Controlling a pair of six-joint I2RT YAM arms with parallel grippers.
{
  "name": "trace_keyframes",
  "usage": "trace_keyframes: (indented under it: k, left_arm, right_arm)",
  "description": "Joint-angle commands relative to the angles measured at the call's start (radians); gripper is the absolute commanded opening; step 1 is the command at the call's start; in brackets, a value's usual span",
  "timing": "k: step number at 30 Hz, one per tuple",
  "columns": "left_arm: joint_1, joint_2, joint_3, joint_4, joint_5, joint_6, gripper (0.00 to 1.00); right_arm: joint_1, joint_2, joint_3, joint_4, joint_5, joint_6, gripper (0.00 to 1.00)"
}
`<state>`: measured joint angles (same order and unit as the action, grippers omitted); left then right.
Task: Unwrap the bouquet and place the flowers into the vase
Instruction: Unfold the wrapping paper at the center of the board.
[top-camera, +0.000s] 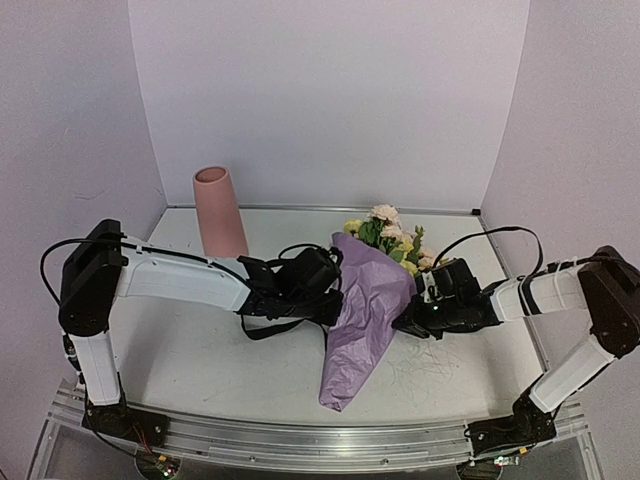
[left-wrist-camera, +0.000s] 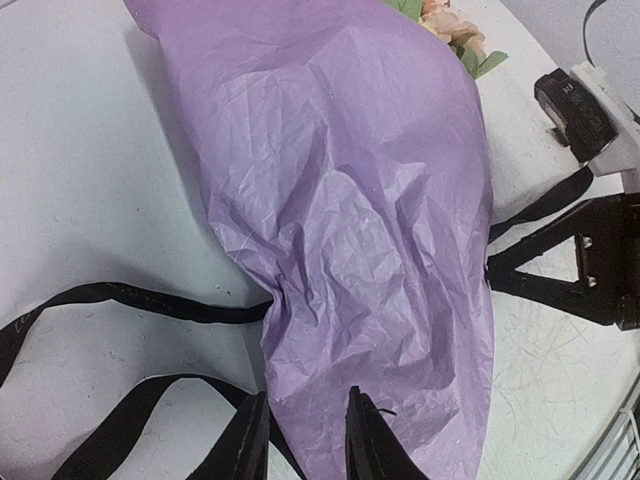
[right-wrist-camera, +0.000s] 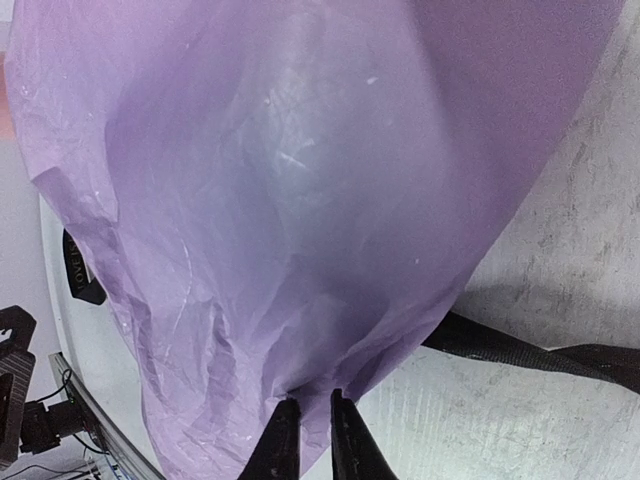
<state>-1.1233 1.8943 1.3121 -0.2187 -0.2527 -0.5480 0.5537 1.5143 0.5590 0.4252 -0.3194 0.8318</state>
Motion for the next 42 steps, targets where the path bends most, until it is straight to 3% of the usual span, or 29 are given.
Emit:
trace_keyframes:
  k: [1, 6, 12, 22, 28, 30, 42]
  left_arm:
    - [-0.006, -0.058, -0.014, 0.01, 0.021, 0.025, 0.28]
    - [-0.009, -0.104, -0.04, 0.013, 0.018, 0.028, 0.28]
    - [-0.01, -0.154, -0.088, 0.022, 0.009, 0.016, 0.3]
    - [-0.012, -0.169, -0.112, 0.031, 0.012, 0.011, 0.3]
    - [-0.013, -0.186, -0.129, 0.033, 0.014, 0.01, 0.31]
    - [-0.013, -0.189, -0.131, 0.034, 0.016, 0.011, 0.31]
    - [-0.027, -0.138, -0.087, 0.052, 0.072, 0.014, 0.31]
  right_arm:
    - [-0.005, -0.016, 0.035, -0.005, -0.024, 0.004, 0.14]
    - [-0.004, -0.017, 0.022, 0.0, -0.007, -0.008, 0.35]
    - [-0.004, 0.016, 0.025, 0.014, -0.001, -0.014, 0.4]
    - [-0.004, 0.069, 0.071, 0.018, -0.017, -0.01, 0.33]
    - [-0.003, 0.053, 0.09, 0.017, -0.04, 0.0, 0.05]
    - [-0.001, 0.029, 0.09, 0.015, -0.044, 0.005, 0.0]
    - [0.051, -0.063, 0.134, -0.042, -0.059, 0.014, 0.04]
